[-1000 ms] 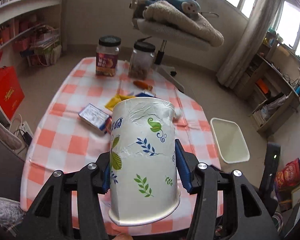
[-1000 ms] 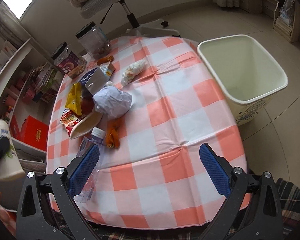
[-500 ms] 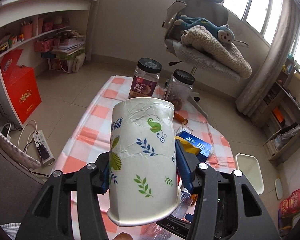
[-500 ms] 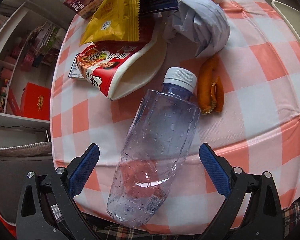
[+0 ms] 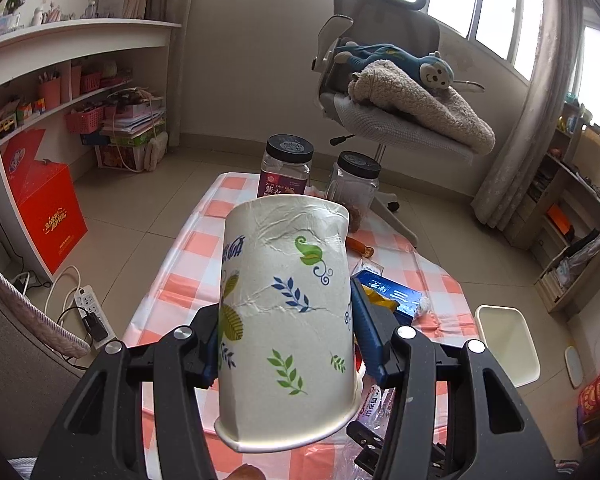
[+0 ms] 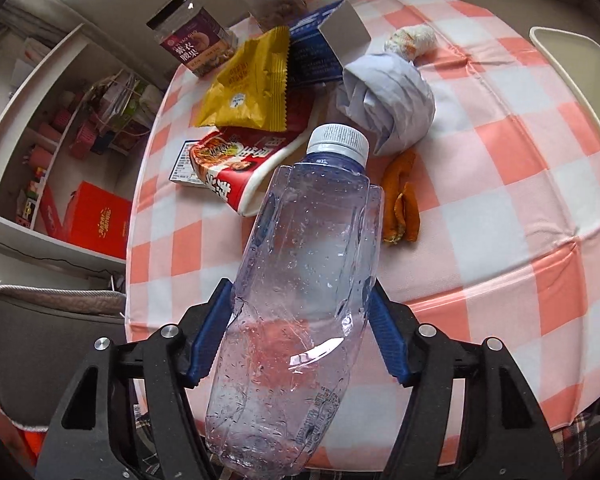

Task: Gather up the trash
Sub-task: 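Grasp the clear plastic bottle with the right tool while the left tool holds the cup, then carry the bottle to the white bin and open the right tool while the left holds the cup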

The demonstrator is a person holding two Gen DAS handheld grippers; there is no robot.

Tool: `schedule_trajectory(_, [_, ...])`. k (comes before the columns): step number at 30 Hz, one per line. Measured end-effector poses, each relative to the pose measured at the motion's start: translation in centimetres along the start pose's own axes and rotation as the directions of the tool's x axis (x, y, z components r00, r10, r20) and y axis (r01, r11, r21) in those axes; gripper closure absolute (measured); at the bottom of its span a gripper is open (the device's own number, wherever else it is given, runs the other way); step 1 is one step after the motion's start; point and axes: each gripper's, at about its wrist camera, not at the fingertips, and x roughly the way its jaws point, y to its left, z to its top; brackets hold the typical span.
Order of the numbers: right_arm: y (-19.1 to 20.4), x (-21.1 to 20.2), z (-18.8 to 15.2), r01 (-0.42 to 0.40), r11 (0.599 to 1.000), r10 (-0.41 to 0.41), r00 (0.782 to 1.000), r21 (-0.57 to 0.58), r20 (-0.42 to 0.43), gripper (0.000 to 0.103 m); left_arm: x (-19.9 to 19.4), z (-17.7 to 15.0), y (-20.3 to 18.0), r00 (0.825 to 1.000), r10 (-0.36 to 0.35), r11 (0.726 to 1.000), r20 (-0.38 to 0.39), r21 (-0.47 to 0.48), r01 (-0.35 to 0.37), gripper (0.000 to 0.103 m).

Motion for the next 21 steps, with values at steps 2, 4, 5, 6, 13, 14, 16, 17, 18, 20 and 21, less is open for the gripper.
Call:
schedule_trajectory(2, [0.3,-1.8,0.5,-0.005,1.000,0.007,0.999,-0.030,0.048,0.040,0.2,0.0,-0.2,1.000,-0.003,1.000,-0.004,-0.008,0.003,0.050])
schedule_trajectory(4, [0.5,-3.8,1.4,-0.004,0.998,0.011,0.995,-0.067,0.098,0.040,0.4,0.1,-0.6,1.000,-0.005,1.000,-0.005,-0.015,0.005,0.050])
schedule_trajectory(5, [0.6,-4.9,1.9,0.002,0.996,0.009,0.992,-0.085,0.128,0.040,0.6,0.1,-0.7,1.000,-0.005,1.000,-0.006,-0.017,0.005,0.050])
schedule_trajectory(6, [0.7,-5.9,2.4,0.011,0.995,0.005,0.987,-0.103,0.160,0.040,0.7,0.1,-0.8,1.000,-0.007,1.000,-0.007,-0.017,0.006,0.050])
schedule_trajectory(13, [-1.0,-11.6,6.2,0.088,0.985,-0.028,0.933,-0.152,0.358,0.040,2.6,-0.3,-3.5,1.000,-0.011,1.000,-0.027,0.005,0.011,0.050])
schedule_trajectory(14, [-1.6,-12.1,6.8,0.097,0.985,-0.035,0.925,-0.146,0.379,0.040,3.0,-0.4,-3.9,0.999,-0.014,1.000,-0.030,0.009,0.014,0.050])
schedule_trajectory(16, [-3.2,-13.3,7.8,0.110,0.986,-0.049,0.909,-0.125,0.413,0.039,3.7,-0.5,-4.8,0.999,-0.017,1.000,-0.037,0.018,0.017,0.050])
schedule_trajectory(17, [-4.1,-13.9,8.2,0.117,0.987,-0.059,0.902,-0.111,0.428,0.039,4.0,-0.6,-5.3,0.999,-0.023,0.999,-0.041,0.022,0.023,0.050])
schedule_trajectory(18, [-5.0,-14.4,8.8,0.126,0.987,-0.071,0.893,-0.097,0.444,0.039,4.3,-0.7,-5.7,0.999,-0.031,0.999,-0.044,0.024,0.032,0.050])
schedule_trajectory(20, [-6.9,-15.4,10.0,0.159,0.985,-0.106,0.872,-0.072,0.478,0.039,5.0,-0.8,-6.6,0.998,-0.045,0.999,-0.049,0.028,0.046,0.050])
schedule_trajectory(21, [-7.8,-16.0,10.4,0.182,0.982,-0.130,0.857,-0.057,0.499,0.039,5.3,-0.9,-7.0,0.997,-0.050,0.998,-0.051,0.032,0.051,0.050])
